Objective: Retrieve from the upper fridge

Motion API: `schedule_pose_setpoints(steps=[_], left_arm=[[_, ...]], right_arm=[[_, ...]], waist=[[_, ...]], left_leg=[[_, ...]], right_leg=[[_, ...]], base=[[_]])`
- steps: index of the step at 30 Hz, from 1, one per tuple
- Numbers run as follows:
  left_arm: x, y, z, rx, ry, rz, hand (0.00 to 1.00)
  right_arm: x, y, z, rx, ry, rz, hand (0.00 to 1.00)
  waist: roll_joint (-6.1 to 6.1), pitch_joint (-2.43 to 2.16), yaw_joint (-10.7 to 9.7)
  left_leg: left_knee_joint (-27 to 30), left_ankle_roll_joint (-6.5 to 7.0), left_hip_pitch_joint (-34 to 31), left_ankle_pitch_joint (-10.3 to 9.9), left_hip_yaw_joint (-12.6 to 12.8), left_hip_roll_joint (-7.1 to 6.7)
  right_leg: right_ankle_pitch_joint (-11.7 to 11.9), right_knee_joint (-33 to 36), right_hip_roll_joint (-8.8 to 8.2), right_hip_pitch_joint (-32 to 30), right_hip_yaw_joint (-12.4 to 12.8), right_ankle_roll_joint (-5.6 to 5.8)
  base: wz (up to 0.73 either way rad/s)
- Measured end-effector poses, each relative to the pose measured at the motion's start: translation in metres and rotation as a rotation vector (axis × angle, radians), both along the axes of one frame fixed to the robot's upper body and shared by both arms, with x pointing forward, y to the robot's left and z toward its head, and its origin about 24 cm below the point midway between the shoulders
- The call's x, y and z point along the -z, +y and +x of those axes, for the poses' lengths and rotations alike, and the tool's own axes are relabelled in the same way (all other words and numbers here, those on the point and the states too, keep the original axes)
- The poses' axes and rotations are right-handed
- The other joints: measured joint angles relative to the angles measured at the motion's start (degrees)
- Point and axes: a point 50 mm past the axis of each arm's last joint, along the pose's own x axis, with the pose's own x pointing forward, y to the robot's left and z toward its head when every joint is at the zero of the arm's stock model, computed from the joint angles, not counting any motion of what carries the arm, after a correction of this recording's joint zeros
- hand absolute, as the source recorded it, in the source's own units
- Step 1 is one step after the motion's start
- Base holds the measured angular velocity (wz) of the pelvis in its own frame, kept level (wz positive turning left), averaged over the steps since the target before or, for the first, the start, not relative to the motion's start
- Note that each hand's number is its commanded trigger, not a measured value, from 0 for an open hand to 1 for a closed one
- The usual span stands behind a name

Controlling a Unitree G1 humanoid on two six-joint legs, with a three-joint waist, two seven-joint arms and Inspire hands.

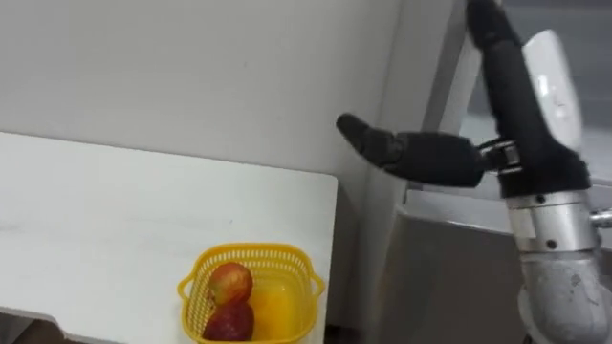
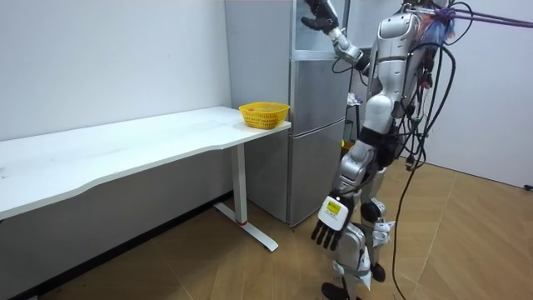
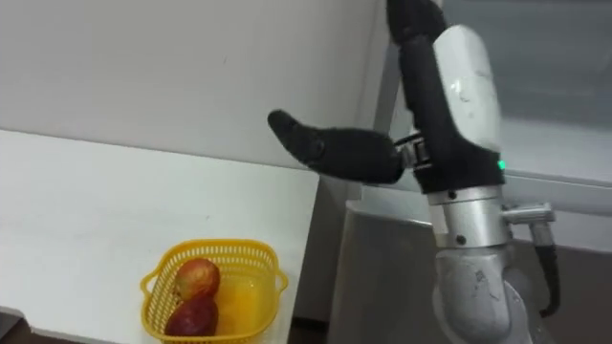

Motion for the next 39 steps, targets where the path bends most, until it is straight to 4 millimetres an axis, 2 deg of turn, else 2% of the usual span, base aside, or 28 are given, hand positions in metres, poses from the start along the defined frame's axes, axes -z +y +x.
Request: schedule_pose_setpoints(steps=[7,8,11,14,18,25,31,37,39], left_arm=[[0.001,-0.002,-0.001,-0.008,0.0,-0.003,0.0],[0.001,-0.004,-0.002,-0.011,0.0,-0.007,0.0],[0.002,-0.004,-0.01,-0.025,0.015,-0.008,0.0],[0.001,-0.003,-0.019,-0.044,0.031,0.001,0.0],[0.001,-0.002,-0.017,-0.073,0.013,0.002,0.0],[0.001,-0.003,-0.015,-0.072,0.006,0.001,0.0],[0.003,-0.007,-0.017,-0.075,0.014,-0.009,0.0],[0.003,-0.009,-0.019,-0.074,0.028,-0.023,0.0],[0.003,-0.009,-0.019,-0.072,0.03,-0.029,0.0]], right_arm=[[0.016,-0.029,-0.012,0.074,0.036,0.118,0.0],[0.016,-0.036,-0.013,0.103,0.031,0.139,0.0],[0.016,-0.057,-0.02,0.188,-0.003,0.207,0.0],[0.026,-0.071,-0.027,0.256,0.008,0.239,0.0],[0.045,-0.087,-0.037,0.334,0.068,0.237,0.0],[0.071,-0.098,-0.049,0.405,0.175,0.226,0.0],[0.109,-0.103,-0.069,0.463,0.33,0.244,0.0],[0.117,-0.103,-0.07,0.461,0.38,0.24,0.0],[0.129,-0.101,-0.07,0.444,0.454,0.227,0.0]], waist=[[1.15,-0.12,-2.31],[1.27,-0.39,-2.43],[1.72,-0.66,-3.02],[2.0,-0.58,-4.07],[1.94,-0.51,-4.41],[2.21,-0.36,-5.37],[2.21,-0.26,-5.73],[2.02,-0.16,-6.1],[1.7,-0.25,-5.89]], left_leg=[[-0.53,0.0,0.61,0.0,0.46,0.08],[-0.48,0.0,0.44,0.0,0.46,0.08],[-0.19,0.0,0.75,0.0,0.96,0.18],[-0.36,-0.03,1.28,-0.02,1.8,0.39],[-0.55,-0.16,1.4,-0.1,3.16,0.68],[-1.14,-0.15,1.47,-0.1,4.31,0.68],[-1.28,-0.15,1.27,-0.1,4.75,0.69],[-1.41,-0.15,1.18,-0.09,5.97,0.76],[-1.41,-0.15,1.42,-0.1,6.6,0.79]], right_leg=[[0.03,0.07,0.04,0.2,0.51,-0.02],[0.03,0.08,0.04,0.06,0.55,-0.02],[0.04,0.09,0.17,0.01,1.34,-0.03],[0.04,0.08,0.29,0.14,1.66,-0.03],[0.09,0.01,0.71,-0.49,3.25,-0.12],[0.09,-0.14,0.95,-1.3,4.67,-0.12],[0.11,-1.05,0.97,-0.95,4.48,-0.02],[0.11,-1.25,0.98,-1.63,4.92,-0.02],[0.11,-1.71,1.02,-1.65,5.3,-0.01]], base=[[-0.04],[0.0],[-0.07],[-0.12],[-0.17],[-0.1],[0.03],[-0.04],[-0.05]])
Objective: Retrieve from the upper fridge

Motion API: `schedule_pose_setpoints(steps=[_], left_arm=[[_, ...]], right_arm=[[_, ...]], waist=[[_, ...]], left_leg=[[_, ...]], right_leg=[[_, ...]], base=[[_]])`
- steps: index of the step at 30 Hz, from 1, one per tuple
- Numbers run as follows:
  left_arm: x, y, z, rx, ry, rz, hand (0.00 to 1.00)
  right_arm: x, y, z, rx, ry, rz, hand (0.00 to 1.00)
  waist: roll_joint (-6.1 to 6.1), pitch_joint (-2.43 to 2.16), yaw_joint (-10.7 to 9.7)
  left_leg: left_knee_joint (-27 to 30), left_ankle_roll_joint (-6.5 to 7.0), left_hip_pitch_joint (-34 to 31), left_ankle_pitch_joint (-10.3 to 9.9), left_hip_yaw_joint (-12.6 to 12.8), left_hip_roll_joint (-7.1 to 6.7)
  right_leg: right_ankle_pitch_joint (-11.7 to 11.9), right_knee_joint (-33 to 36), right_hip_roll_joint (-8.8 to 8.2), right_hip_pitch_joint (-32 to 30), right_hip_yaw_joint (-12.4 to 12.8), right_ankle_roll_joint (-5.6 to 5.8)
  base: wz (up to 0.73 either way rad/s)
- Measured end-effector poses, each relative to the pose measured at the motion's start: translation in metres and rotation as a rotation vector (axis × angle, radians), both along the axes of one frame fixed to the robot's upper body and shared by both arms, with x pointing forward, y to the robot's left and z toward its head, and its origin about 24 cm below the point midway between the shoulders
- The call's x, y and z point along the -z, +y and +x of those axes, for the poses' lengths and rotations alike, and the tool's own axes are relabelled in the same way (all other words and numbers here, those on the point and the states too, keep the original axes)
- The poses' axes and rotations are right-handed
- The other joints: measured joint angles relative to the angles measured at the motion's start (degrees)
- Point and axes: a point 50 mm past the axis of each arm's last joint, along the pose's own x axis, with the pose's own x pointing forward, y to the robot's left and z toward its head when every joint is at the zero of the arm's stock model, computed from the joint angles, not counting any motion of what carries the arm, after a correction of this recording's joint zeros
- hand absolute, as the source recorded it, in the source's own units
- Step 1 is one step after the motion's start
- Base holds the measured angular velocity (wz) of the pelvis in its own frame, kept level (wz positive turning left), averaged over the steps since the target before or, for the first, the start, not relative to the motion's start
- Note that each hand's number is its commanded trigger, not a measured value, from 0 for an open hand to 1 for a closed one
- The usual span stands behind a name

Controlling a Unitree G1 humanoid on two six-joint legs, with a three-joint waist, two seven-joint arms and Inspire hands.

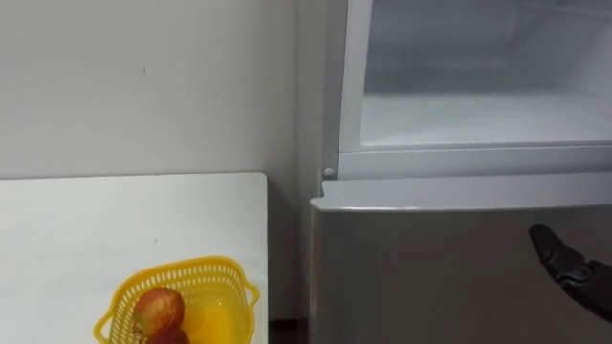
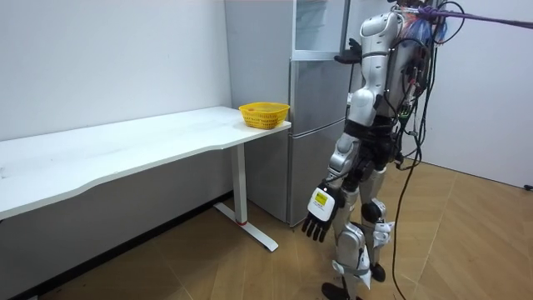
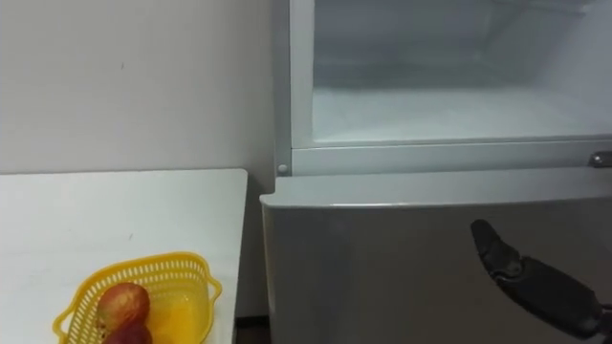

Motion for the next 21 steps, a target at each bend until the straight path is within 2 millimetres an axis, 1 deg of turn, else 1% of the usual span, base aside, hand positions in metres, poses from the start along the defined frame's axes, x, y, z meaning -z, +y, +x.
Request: schedule_pose_setpoints(steps=[2,4,6,7,9,10,11,12,14,16,18,21], left_arm=[[0.0,0.0,0.004,0.003,-0.011,0.001,0.0],[-0.001,0.001,0.006,0.001,-0.019,0.003,0.0],[-0.001,0.0,0.008,-0.002,-0.028,0.001,0.0],[-0.001,0.0,0.009,-0.003,-0.029,0.001,0.0],[-0.001,-0.001,0.008,-0.006,-0.036,0.0,0.0],[-0.001,-0.001,0.008,-0.009,-0.037,-0.001,0.0],[-0.001,-0.001,0.009,-0.012,-0.042,-0.001,0.0],[-0.001,-0.001,0.009,-0.012,-0.045,0.0,0.0],[-0.001,-0.001,0.01,-0.012,-0.047,0.0,0.0],[-0.002,-0.001,0.016,-0.019,-0.072,-0.002,0.0],[-0.002,-0.001,0.018,-0.072,-0.098,-0.013,0.0],[-0.002,-0.002,0.02,-0.11,-0.12,-0.021,0.0]], right_arm=[[0.019,0.003,0.001,-0.04,0.117,0.018,0.0],[0.033,0.003,-0.001,-0.056,0.193,0.044,0.0],[0.055,0.002,-0.006,-0.062,0.313,0.088,0.0],[0.06,0.001,-0.007,-0.061,0.339,0.095,0.0],[0.071,0.002,-0.008,-0.064,0.405,0.118,0.0],[0.073,0.002,-0.009,-0.065,0.415,0.122,0.0],[0.077,0.002,-0.011,-0.069,0.439,0.126,0.0],[0.08,0.002,-0.012,-0.069,0.452,0.126,0.0],[0.095,0.005,-0.02,-0.08,0.526,0.137,0.0],[0.108,0.009,-0.026,-0.09,0.587,0.148,0.0],[0.132,0.012,-0.037,-0.097,0.703,0.162,0.0],[0.155,0.015,-0.05,-0.095,0.81,0.193,0.0]], waist=[[-0.19,-0.07,0.06],[-0.03,-0.11,0.04],[0.25,-0.25,0.02],[0.36,-0.26,0.01],[0.96,-0.28,-0.16],[1.07,-0.22,-0.41],[1.24,-0.27,-0.84],[1.32,-0.24,-0.8],[1.56,-0.16,-0.69],[1.69,-0.09,-0.88],[1.78,-0.08,-0.79],[2.12,-0.06,-0.85]], left_leg=[[-0.1,-0.02,0.01,-0.01,0.28,0.01],[-0.4,-0.02,0.0,-0.02,0.27,0.0],[-0.54,-0.02,0.02,-0.02,0.32,-0.05],[-0.53,-0.02,0.02,-0.02,0.37,-0.05],[-0.53,-0.01,-0.05,-0.01,0.41,-0.07],[-0.51,-0.01,0.02,-0.01,0.4,-0.07],[-0.51,-0.01,0.16,-0.01,0.32,-0.08],[-0.51,-0.01,0.27,-0.01,0.33,-0.07],[-0.54,-0.01,0.57,-0.01,0.4,-0.06],[-0.55,-0.01,0.54,-0.01,0.5,-0.07],[-0.56,-0.01,0.66,-0.01,0.53,-0.11],[-0.58,-0.01,0.67,-0.01,0.53,-0.11]], right_leg=[[0.03,-0.08,0.02,-0.15,0.26,0.05],[0.08,-0.02,0.03,-0.26,0.26,0.09],[0.14,0.09,0.02,-0.29,0.39,0.15],[0.14,0.11,0.0,-0.34,0.42,0.15],[0.14,0.27,-0.03,-0.18,0.5,0.16],[0.14,0.21,-0.04,0.0,0.45,0.16],[0.14,0.05,-0.04,0.2,0.29,0.16],[0.14,-0.02,-0.01,0.15,0.34,0.16],[0.14,-0.19,0.03,0.31,0.5,0.16],[0.14,-0.16,0.01,0.16,0.61,0.16],[0.13,-0.01,-0.02,0.18,0.68,0.18],[0.13,0.02,-0.03,0.11,0.71,0.17]], base=[[-0.05],[0.0],[0.0],[-0.05],[-0.02],[0.04],[0.04],[0.0],[-0.03],[0.0],[0.0],[0.0]])
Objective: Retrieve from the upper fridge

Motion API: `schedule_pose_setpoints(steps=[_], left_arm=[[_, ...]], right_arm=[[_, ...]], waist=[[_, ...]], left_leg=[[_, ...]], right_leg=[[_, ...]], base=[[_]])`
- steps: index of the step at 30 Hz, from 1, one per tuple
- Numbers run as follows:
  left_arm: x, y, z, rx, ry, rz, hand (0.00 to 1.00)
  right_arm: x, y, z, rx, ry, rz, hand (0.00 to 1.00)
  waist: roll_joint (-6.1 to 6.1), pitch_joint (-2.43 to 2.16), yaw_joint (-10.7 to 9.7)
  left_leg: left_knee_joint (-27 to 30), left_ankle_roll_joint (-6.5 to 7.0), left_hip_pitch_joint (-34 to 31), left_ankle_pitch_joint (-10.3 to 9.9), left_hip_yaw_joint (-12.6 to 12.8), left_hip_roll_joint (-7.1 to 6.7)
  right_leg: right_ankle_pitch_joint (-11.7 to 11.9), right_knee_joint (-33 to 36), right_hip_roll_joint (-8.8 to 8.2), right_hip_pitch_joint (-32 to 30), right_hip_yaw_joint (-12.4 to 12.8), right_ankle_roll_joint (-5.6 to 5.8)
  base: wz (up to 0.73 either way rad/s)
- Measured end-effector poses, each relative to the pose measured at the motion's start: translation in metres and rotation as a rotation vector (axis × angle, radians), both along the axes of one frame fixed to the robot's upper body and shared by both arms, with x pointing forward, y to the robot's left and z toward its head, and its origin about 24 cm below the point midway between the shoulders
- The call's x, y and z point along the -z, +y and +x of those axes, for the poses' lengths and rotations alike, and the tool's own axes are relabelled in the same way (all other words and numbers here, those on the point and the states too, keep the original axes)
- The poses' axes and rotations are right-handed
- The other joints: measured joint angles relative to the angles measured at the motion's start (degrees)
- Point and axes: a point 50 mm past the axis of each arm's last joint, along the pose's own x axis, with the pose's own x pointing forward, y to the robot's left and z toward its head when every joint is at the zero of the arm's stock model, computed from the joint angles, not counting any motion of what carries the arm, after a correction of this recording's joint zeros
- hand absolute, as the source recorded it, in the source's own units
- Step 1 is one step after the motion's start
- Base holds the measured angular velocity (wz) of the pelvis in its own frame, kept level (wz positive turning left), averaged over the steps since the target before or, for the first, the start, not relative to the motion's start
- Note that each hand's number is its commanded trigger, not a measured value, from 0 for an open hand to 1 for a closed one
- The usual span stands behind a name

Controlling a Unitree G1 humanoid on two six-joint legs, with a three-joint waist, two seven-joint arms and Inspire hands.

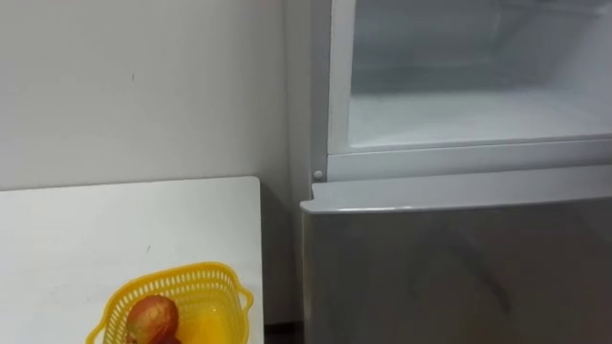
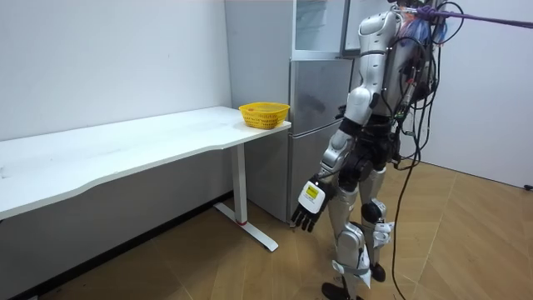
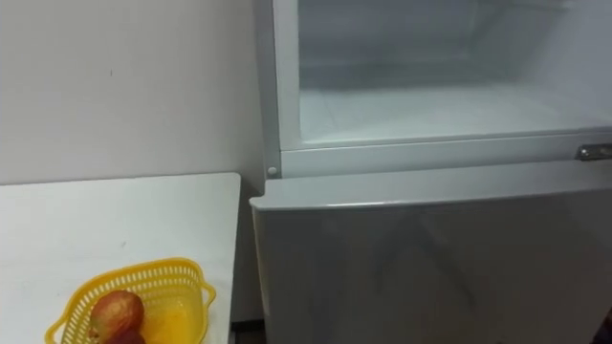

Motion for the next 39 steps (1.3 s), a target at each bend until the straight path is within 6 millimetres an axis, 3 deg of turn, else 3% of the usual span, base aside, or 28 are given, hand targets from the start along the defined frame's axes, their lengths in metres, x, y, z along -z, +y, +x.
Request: schedule_pose_setpoints(steps=[4,9,15,25,34,39], left_arm=[[0.0,0.001,0.0,-0.001,-0.007,0.013,0.0],[0.0,0.0,-0.005,-0.027,-0.006,0.028,0.0],[0.0,-0.002,-0.007,-0.031,-0.004,0.035,0.0],[0.0,-0.003,-0.01,-0.029,-0.001,0.031,0.0],[0.001,-0.002,-0.023,-0.023,0.069,0.034,0.0],[0.001,-0.001,-0.033,-0.036,0.111,0.035,0.0]], right_arm=[[0.016,0.002,-0.013,0.008,0.083,0.008,0.0],[0.051,-0.006,-0.046,0.066,0.285,0.029,0.0],[0.08,-0.006,-0.078,0.117,0.476,0.061,0.0],[0.095,0.005,-0.072,0.122,0.551,0.113,0.0],[0.109,-0.005,-0.108,0.474,0.604,0.331,0.0],[0.112,-0.015,-0.132,0.846,0.538,0.533,0.0]], waist=[[0.53,-0.11,0.1],[0.95,-0.39,0.04],[1.1,-0.27,0.23],[0.01,0.03,0.16],[0.12,0.12,1.16],[0.09,0.12,-1.15]], left_leg=[[-0.07,0.0,0.18,0.0,0.0,0.0],[-0.46,0.01,0.06,-0.01,-0.04,0.0],[-0.52,0.01,-0.04,-0.01,-0.07,0.04],[-0.39,0.01,0.08,-0.01,-0.18,-0.02],[-0.46,0.0,0.17,-0.02,-0.37,0.03],[-0.34,0.0,0.26,-0.03,-1.1,-0.06]], right_leg=[[-0.01,-0.11,-0.01,0.06,-0.01,0.01],[-0.01,-0.01,0.03,0.05,-0.11,0.02],[-0.01,0.0,0.07,-0.05,-0.08,0.01],[-0.03,-0.26,0.02,0.2,-0.1,0.04],[-0.03,-0.37,0.08,0.84,-0.35,0.04],[-0.13,-0.37,-0.02,1.25,-1.01,0.09]], base=[[0.0],[0.0],[0.0],[0.0],[0.01],[0.07]])
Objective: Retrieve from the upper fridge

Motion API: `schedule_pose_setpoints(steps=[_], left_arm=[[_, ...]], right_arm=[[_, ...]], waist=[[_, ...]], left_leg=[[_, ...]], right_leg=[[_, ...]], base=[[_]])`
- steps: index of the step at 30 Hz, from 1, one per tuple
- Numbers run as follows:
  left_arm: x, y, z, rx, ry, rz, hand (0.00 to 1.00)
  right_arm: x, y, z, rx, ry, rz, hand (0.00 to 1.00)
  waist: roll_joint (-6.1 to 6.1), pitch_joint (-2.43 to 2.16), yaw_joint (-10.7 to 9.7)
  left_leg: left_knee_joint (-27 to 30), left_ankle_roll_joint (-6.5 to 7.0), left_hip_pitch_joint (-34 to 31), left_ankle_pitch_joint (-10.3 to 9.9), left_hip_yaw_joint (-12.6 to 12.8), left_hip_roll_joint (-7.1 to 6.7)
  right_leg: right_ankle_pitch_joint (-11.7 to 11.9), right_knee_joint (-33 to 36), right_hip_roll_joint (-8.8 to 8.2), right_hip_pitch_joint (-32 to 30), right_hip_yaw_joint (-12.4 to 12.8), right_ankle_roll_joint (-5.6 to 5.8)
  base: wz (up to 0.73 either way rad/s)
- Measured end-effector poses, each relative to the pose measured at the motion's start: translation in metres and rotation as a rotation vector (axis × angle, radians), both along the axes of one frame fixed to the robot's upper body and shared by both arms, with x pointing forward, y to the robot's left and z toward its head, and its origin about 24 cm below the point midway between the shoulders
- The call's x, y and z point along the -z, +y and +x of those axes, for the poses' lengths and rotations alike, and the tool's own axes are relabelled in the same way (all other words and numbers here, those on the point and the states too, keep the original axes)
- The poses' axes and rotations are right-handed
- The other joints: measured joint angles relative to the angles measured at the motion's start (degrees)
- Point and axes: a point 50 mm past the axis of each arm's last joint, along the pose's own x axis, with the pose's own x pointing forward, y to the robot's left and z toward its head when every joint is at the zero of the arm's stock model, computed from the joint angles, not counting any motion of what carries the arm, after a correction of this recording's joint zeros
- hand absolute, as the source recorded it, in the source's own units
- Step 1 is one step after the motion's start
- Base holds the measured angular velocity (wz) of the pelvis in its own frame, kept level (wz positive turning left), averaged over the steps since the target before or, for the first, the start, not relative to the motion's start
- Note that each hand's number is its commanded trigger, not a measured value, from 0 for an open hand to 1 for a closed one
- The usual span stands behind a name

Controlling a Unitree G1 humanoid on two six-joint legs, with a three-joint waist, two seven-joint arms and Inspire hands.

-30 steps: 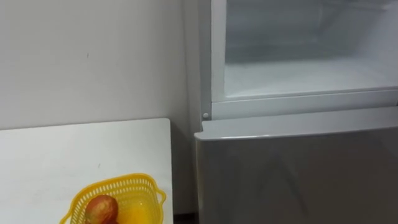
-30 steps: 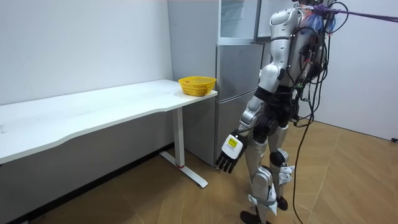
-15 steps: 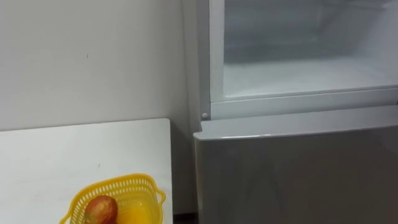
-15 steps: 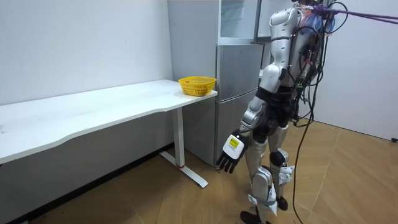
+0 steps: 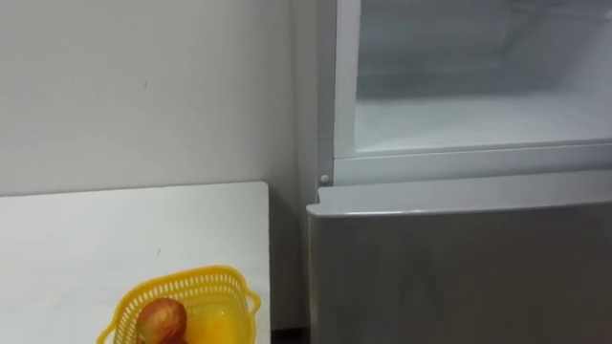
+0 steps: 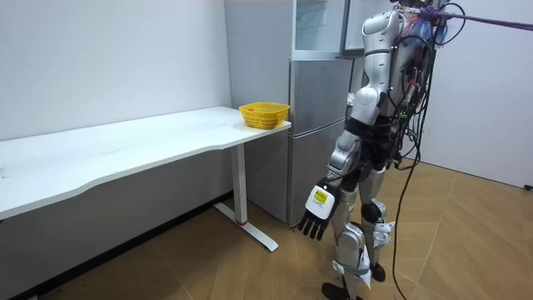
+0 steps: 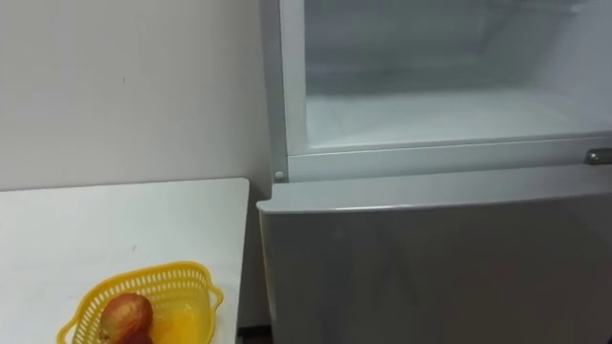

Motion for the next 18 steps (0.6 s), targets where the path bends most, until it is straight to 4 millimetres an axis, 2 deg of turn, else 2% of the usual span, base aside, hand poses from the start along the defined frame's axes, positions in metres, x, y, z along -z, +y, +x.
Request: schedule_pose_setpoints(steps=[1,3,8,9,13,15,18], left_arm=[[0.0,0.001,-0.001,0.002,0.002,0.002,0.0],[-0.002,0.005,-0.005,-0.035,0.002,0.015,0.0],[-0.004,0.01,-0.02,-0.132,0.01,0.022,0.0],[-0.004,0.011,-0.023,-0.135,0.012,0.016,0.0],[-0.006,0.015,-0.028,-0.184,0.01,0.03,0.0],[-0.007,0.017,-0.029,-0.207,0.007,0.039,0.0],[-0.007,0.018,-0.028,-0.207,0.003,0.041,0.0]], right_arm=[[0.0,-0.001,0.001,0.047,-0.014,0.009,0.0],[0.0,-0.005,-0.009,0.288,-0.062,0.047,0.0],[-0.002,-0.014,-0.022,0.739,-0.205,0.098,0.0],[-0.004,-0.018,-0.02,0.839,-0.253,0.108,0.0],[-0.012,-0.036,-0.004,1.051,-0.411,0.12,0.0],[-0.018,-0.046,0.01,1.164,-0.504,0.133,0.0],[-0.033,-0.065,0.028,1.207,-0.627,0.126,0.0]], waist=[[-0.01,-0.01,-0.29],[0.0,-0.01,-1.08],[-0.15,0.0,-2.6],[-0.16,0.0,-3.26],[-0.43,-0.07,-4.59],[-1.08,-0.29,-5.28],[-1.22,-0.3,-5.55]], left_leg=[[0.0,0.0,0.0,0.0,-0.03,0.0],[0.0,0.0,0.18,0.0,-0.02,0.03],[-0.03,-0.03,1.01,-0.06,0.17,0.02],[-0.03,-0.01,1.0,-0.11,0.18,0.03],[-0.07,-0.01,1.0,-0.12,0.26,-0.01],[-0.03,-0.01,0.93,-0.1,0.11,0.0],[-0.02,-0.01,0.83,-0.1,0.13,-0.07]], right_leg=[[-0.03,0.02,0.0,0.04,-0.03,0.0],[-0.05,0.13,0.04,0.07,0.08,-0.02],[-0.39,0.21,0.01,0.39,0.48,-0.06],[-0.45,0.3,-0.04,0.34,0.46,-0.06],[-0.76,1.29,-0.1,-0.18,0.69,-0.09],[-0.86,1.51,-0.11,-0.32,0.62,-0.18],[-0.92,1.4,-0.21,-0.3,0.48,-0.09]], base=[[0.0],[0.0],[-0.03],[0.0],[0.0],[0.0],[0.0]])
